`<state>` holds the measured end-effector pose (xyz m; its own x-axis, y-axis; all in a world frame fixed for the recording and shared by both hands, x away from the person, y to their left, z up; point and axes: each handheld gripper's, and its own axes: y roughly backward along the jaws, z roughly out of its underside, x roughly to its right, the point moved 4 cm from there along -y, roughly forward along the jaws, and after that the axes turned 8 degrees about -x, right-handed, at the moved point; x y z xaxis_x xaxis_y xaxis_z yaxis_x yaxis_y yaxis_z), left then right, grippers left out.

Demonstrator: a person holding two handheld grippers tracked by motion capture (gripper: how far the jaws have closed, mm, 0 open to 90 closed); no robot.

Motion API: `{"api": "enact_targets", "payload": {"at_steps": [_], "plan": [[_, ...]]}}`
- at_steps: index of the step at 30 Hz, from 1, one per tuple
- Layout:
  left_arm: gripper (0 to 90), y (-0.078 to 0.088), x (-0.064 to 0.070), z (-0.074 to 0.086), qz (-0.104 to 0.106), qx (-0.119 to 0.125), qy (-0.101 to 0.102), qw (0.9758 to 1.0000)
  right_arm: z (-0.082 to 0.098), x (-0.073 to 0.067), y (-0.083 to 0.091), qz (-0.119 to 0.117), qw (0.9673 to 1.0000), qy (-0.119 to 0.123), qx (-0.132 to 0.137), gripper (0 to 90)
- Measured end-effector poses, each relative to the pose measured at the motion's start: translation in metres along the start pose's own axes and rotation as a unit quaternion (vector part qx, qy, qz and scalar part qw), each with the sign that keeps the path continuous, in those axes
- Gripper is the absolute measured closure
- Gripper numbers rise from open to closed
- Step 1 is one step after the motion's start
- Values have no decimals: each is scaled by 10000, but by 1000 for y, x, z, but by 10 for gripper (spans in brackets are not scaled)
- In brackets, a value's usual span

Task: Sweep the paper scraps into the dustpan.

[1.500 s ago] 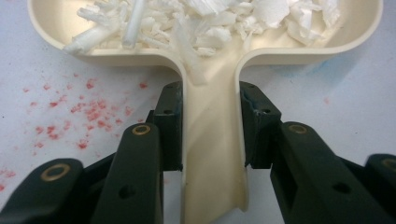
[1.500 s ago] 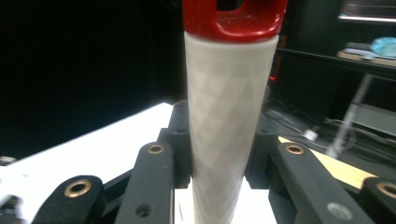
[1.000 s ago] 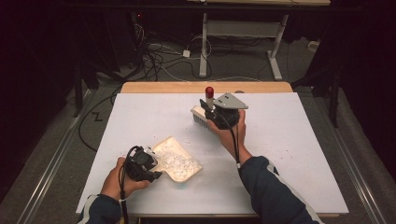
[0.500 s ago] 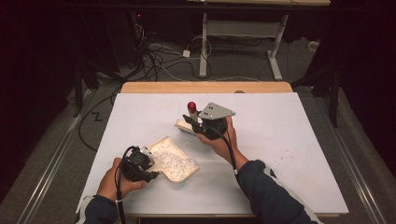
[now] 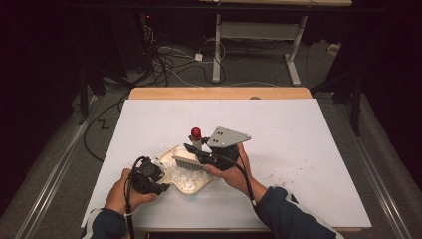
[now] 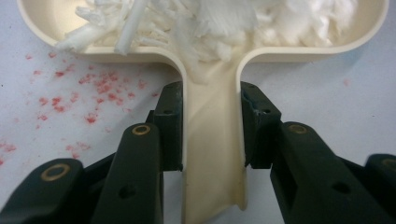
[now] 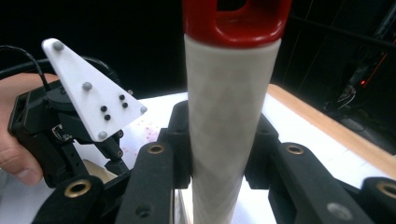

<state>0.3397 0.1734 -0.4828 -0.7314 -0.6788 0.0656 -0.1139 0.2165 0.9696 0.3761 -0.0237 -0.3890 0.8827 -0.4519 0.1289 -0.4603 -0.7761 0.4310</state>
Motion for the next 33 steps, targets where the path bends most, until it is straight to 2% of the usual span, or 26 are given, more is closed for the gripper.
{"api": "enact_targets", "payload": {"at_steps": [3, 5, 8, 10, 12, 16, 18, 21, 23, 24, 28, 33], "plan": [[634, 0, 0, 0, -4, 7, 2, 10000, -5, 1, 3, 86, 9999, 106, 85, 702], [634, 0, 0, 0, -11, 13, -1, 10000, -9, 5, 6, 157, 9997, 61, 182, 703], [634, 0, 0, 1, 18, 9, -4, 10000, -13, 13, 11, 398, 9985, -32, 387, 703], [634, -1, 0, 2, 8, 1, -27, 10000, -14, 19, 15, 444, 9980, -106, 438, 703], [633, -1, 0, 2, -8, -7, -45, 10000, -12, 24, 16, 584, 9973, -190, 401, 702], [634, -1, 0, 2, -17, -16, -55, 10000, -3, 33, 18, 714, 9964, -328, 325, 703], [634, -1, 0, 2, -15, -24, -50, 10000, 1, 35, 16, 803, 9962, -258, 225, 703], [634, 0, 1, 3, -31, -52, -54, 10000, 9, 36, 13, 947, 9954, -134, -99, 702], [634, 0, 1, 4, -32, -71, -92, 9999, 14, 35, 12, 863, 9958, -157, -271, 703], [634, 1, 1, 5, -25, -93, -102, 9999, 18, 32, 14, 758, 9966, -206, -238, 702], [634, 2, 3, 11, 28, -162, -104, 9998, 20, 28, 20, 758, 9966, -164, -276, 702], [635, 5, 5, 14, 7, -143, -64, 9999, 22, 17, 26, 563, 9977, -225, -288, 702]]}}
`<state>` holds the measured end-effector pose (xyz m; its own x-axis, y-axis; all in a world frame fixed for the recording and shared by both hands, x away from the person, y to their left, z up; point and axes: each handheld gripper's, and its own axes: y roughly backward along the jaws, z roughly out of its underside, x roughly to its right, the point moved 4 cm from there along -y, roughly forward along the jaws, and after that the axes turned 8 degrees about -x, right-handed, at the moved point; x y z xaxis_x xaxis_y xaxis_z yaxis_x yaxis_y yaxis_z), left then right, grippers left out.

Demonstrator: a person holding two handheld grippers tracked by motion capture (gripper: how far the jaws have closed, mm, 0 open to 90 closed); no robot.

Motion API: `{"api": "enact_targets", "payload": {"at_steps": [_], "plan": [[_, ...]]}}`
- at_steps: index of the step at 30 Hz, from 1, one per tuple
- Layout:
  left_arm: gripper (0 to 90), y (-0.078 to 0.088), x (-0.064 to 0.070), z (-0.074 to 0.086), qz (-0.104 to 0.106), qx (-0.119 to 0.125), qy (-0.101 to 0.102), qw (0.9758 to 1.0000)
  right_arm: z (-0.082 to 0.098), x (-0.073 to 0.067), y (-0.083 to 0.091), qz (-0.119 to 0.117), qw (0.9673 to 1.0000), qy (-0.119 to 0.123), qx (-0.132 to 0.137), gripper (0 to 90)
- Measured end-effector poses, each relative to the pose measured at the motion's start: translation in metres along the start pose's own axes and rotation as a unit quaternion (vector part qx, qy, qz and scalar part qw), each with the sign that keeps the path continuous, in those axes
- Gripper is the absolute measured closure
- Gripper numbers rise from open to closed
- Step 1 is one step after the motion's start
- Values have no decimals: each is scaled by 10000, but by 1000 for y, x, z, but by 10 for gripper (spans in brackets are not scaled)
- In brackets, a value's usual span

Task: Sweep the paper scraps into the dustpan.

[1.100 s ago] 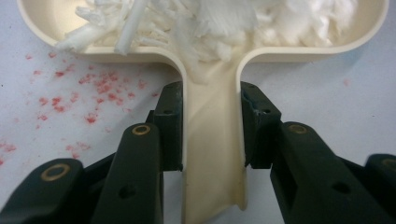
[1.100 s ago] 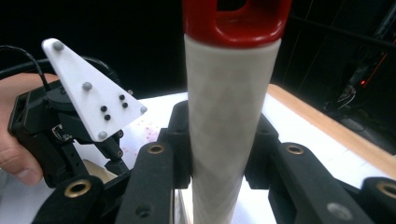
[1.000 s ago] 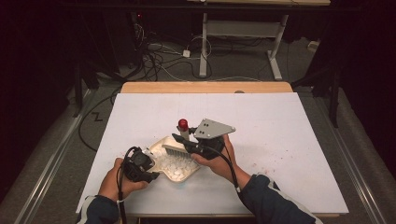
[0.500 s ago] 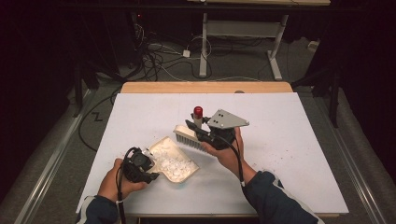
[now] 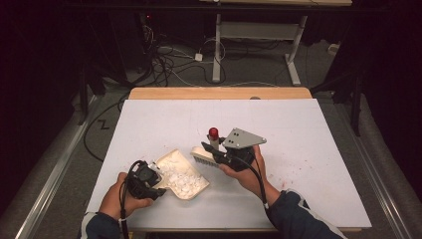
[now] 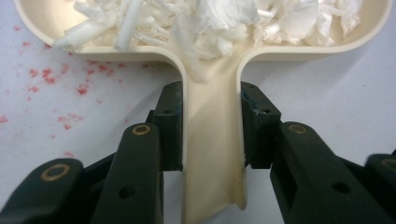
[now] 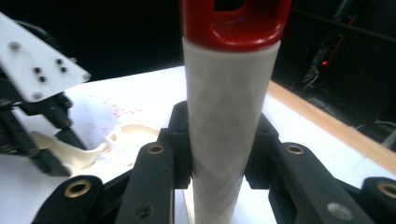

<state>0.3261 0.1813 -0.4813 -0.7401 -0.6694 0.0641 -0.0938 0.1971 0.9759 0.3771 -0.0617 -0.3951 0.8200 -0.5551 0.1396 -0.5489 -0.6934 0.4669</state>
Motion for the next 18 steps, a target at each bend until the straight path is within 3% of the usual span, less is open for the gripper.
{"api": "enact_targets", "payload": {"at_steps": [4, 6, 10, 13, 16, 18], "plan": [[634, -2, 0, -1, 14, -30, 27, 10000, 0, -11, 1, -281, 9995, -118, 71, 701], [634, -2, 0, -1, 9, -51, 24, 10000, -2, -18, 1, -303, 9994, -79, 113, 701], [635, -3, -1, -1, 29, -43, 22, 10000, -9, -23, 5, -623, 9975, -148, 289, 703], [634, -3, -1, -1, 31, -26, 16, 10000, -18, -21, 10, -452, 9982, 4, 405, 702], [634, -4, -3, -1, 46, -31, 10, 10000, -25, -13, 13, -397, 9976, -97, 553, 702], [635, -4, -3, -1, 54, -39, 11, 10000, -27, -6, 14, -183, 9978, -96, 625, 702]]}}
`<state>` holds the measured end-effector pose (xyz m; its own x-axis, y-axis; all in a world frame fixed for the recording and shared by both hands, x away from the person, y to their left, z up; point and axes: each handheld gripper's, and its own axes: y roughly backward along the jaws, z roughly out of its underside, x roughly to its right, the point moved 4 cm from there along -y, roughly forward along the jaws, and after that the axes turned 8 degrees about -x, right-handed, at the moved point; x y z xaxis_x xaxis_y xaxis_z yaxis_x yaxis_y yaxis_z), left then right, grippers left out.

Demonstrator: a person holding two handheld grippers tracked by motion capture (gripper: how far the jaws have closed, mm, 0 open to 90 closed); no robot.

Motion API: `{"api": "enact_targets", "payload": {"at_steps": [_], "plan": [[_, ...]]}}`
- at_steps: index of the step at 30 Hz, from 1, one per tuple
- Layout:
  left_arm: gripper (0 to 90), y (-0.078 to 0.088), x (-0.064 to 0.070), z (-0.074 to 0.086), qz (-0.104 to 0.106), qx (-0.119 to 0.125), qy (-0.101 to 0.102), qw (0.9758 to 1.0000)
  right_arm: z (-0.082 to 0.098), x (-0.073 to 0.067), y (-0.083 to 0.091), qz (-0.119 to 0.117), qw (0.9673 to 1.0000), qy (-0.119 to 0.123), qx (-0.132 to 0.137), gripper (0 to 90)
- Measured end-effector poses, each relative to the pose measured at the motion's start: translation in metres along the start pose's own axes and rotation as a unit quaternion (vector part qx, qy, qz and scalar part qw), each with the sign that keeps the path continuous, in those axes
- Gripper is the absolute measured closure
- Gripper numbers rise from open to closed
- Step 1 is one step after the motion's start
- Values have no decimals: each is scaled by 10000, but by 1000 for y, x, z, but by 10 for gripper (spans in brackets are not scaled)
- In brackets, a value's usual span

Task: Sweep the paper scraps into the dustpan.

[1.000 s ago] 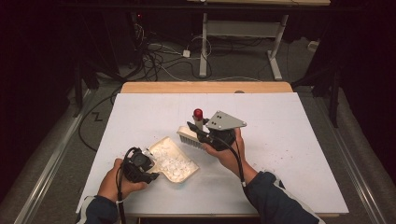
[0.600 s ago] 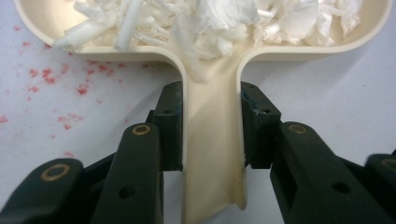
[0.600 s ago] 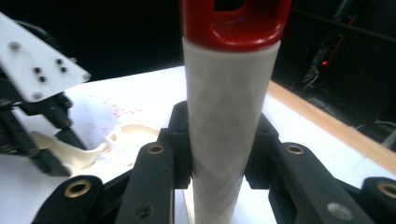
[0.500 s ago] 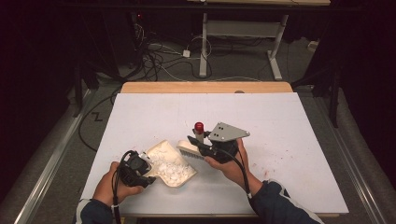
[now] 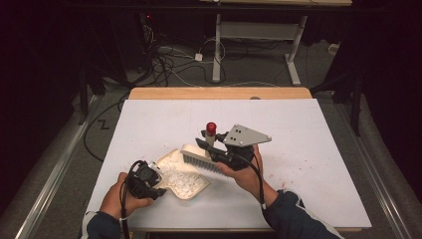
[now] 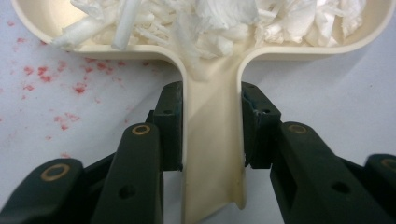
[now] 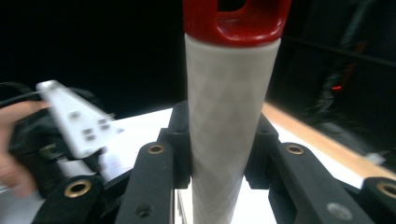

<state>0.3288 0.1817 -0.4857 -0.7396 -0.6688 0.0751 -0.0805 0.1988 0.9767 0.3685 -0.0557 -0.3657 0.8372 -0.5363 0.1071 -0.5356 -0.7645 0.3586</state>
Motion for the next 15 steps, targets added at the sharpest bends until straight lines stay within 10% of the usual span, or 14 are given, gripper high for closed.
{"api": "enact_targets", "payload": {"at_steps": [7, 15], "plan": [[634, -1, 1, 0, -6, 4, 22, 10000, 14, 15, 5, 377, 9989, -213, -176, 702], [635, -2, 4, 0, -46, -15, 63, 10000, 31, -6, 34, 260, 9981, -174, -527, 702]]}}
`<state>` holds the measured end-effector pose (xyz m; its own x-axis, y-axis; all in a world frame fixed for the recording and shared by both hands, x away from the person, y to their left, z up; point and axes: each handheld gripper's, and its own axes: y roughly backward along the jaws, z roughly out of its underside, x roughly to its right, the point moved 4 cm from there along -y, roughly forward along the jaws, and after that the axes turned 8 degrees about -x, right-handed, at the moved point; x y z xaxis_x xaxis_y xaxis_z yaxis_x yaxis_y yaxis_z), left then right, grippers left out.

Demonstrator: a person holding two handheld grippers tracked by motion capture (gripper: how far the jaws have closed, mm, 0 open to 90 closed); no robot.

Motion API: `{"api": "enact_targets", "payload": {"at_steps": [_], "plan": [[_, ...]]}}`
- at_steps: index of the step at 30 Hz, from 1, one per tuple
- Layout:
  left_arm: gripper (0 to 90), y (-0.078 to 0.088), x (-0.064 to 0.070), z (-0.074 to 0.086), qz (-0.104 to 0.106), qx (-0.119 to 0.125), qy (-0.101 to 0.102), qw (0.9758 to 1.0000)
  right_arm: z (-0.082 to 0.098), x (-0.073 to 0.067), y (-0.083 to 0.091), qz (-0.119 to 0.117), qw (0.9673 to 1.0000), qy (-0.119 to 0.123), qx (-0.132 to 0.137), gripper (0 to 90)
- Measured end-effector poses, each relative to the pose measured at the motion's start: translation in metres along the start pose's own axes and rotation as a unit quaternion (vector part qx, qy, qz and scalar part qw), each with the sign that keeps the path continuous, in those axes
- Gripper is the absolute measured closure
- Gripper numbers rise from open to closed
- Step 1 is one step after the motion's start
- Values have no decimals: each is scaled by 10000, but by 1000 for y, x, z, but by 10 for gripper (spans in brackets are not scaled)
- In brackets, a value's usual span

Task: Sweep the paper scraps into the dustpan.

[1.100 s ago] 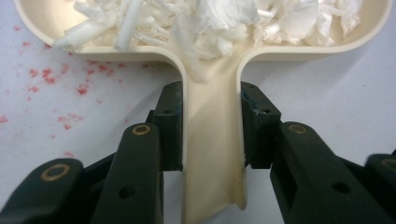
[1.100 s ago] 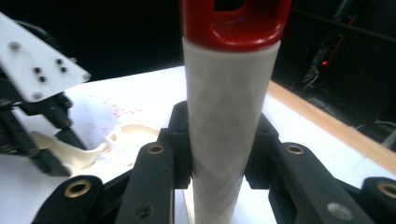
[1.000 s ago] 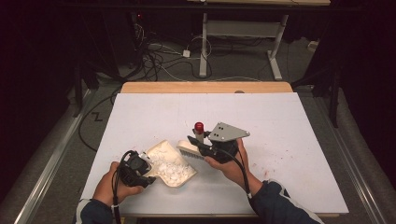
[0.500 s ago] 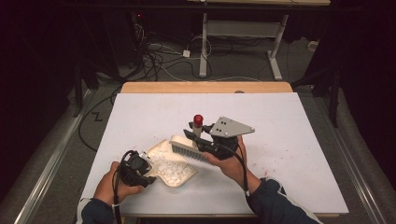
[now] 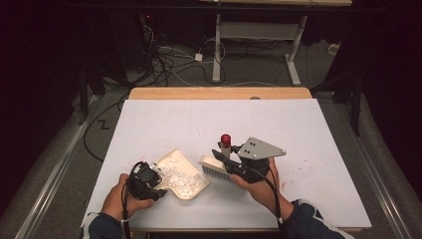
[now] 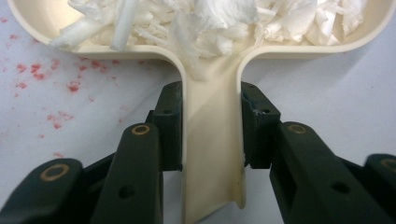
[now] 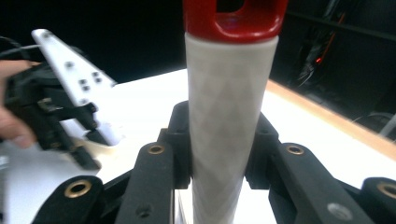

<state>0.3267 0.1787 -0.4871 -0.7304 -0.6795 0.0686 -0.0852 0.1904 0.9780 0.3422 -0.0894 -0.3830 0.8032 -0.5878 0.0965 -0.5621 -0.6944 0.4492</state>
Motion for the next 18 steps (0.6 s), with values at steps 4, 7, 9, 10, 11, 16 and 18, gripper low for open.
{"api": "enact_targets", "payload": {"at_steps": [4, 7, 9, 10, 11, 16, 18], "plan": [[635, 0, 2, -1, -72, -17, 6, 10000, 1, -15, -5, -227, 9997, -38, -70, 702], [635, 0, 3, -1, -61, -18, 8, 10000, -1, -25, -11, -346, 9994, -7, -37, 702], [634, -1, 2, -1, -30, 2, 25, 10000, -5, -31, -13, -436, 9990, -10, -11, 702], [634, 0, 2, -1, -21, 15, 26, 10000, -7, -32, -13, -458, 9989, -15, 14, 702], [634, -1, 2, -1, -12, 17, 25, 10000, -9, -33, -14, -460, 9989, 10, 55, 702], [634, 0, 0, 0, 32, 57, 52, 10000, -19, -25, -16, -329, 9992, 37, 212, 702], [635, 0, -1, -1, 19, 75, 74, 9999, -21, -16, -17, -269, 9994, 13, 198, 702]]}}
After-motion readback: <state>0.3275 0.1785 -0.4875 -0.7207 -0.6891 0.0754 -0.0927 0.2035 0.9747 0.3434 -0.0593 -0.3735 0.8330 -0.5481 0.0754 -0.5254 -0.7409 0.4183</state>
